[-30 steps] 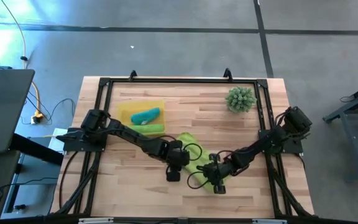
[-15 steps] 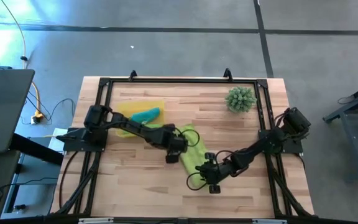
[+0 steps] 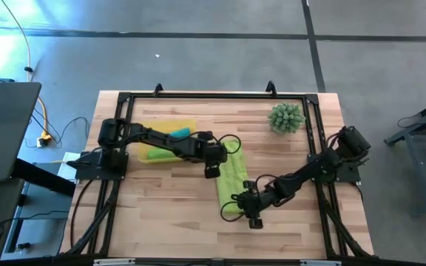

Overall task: Roll microfiber towels into tight, uniform cylinder then place into a basket
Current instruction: Roll the light green microfiber towel

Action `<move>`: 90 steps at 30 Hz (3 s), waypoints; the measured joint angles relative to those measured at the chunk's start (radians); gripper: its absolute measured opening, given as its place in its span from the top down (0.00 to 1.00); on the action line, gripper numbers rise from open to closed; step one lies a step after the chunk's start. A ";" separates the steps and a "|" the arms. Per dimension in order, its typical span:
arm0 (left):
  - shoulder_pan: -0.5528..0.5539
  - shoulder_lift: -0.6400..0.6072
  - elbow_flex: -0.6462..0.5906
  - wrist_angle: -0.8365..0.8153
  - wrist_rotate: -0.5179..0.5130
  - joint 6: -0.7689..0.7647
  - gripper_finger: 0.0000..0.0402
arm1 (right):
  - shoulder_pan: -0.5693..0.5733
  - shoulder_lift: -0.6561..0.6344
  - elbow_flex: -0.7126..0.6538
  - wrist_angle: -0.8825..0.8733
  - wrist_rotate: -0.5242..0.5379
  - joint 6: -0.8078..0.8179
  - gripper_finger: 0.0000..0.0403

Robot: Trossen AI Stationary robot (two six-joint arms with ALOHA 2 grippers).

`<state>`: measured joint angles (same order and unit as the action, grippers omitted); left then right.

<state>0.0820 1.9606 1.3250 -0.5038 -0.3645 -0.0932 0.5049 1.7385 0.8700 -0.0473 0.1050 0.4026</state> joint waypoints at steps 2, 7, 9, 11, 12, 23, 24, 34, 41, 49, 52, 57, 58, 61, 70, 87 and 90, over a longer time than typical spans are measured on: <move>-0.013 -0.020 0.013 0.005 0.043 0.000 0.74 | 0.000 -0.027 0.000 -0.025 -0.011 0.000 0.63; -0.080 -0.082 0.021 0.009 0.214 0.000 0.74 | 0.000 -0.108 0.000 -0.143 -0.012 -0.002 0.63; -0.117 -0.100 0.018 -0.006 0.289 0.002 0.74 | 0.000 -0.143 0.000 -0.215 -0.009 -0.011 0.63; -0.157 -0.102 0.021 0.011 0.357 0.026 0.74 | 0.000 -0.165 0.000 -0.263 -0.009 -0.020 0.63; -0.178 -0.102 0.019 -0.001 0.383 0.050 0.74 | 0.000 -0.175 0.000 -0.296 -0.009 -0.023 0.63; -0.361 -0.076 -0.024 0.116 0.312 0.301 0.69 | 0.007 -0.173 -0.001 -0.354 -0.008 -0.043 0.63; -0.367 -0.071 -0.025 0.116 0.303 0.322 0.67 | 0.006 -0.173 -0.001 -0.355 -0.008 -0.042 0.63; -0.377 0.053 -0.025 0.280 0.182 0.611 0.61 | 0.006 -0.173 -0.002 -0.355 -0.004 -0.037 0.63; -0.374 0.087 -0.024 0.327 0.165 0.673 0.61 | 0.006 -0.172 -0.002 -0.363 -0.005 -0.011 0.63; -0.372 0.100 -0.025 0.361 0.190 0.647 0.61 | 0.006 -0.172 -0.002 -0.371 -0.009 -0.006 0.63; -0.372 0.108 -0.023 0.361 0.226 0.647 0.61 | 0.006 -0.172 -0.002 -0.377 -0.009 -0.001 0.63; -0.368 0.126 -0.024 0.366 0.226 0.646 0.61 | 0.006 -0.172 -0.002 -0.378 -0.009 -0.002 0.63; -0.365 0.127 -0.025 0.364 0.232 0.646 0.61 | 0.006 -0.172 -0.002 -0.378 -0.009 0.000 0.63; -0.356 0.143 -0.023 0.377 0.236 0.617 0.61 | 0.006 -0.172 -0.002 -0.378 -0.008 0.000 0.63; -0.351 0.161 -0.021 0.353 0.248 0.467 0.81 | 0.010 -0.172 -0.002 -0.381 -0.007 -0.021 0.63; -0.360 0.149 -0.023 0.331 0.278 0.332 0.99 | 0.141 -0.104 -0.002 -0.278 0.187 -0.273 0.63; -0.352 0.148 -0.023 0.327 0.294 0.308 1.00 | 0.154 -0.071 -0.002 -0.259 0.204 -0.271 0.63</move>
<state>-0.2705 2.1082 1.3022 -0.1765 -0.0705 0.2147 0.6590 1.6675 0.8680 -0.3066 0.3090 0.1312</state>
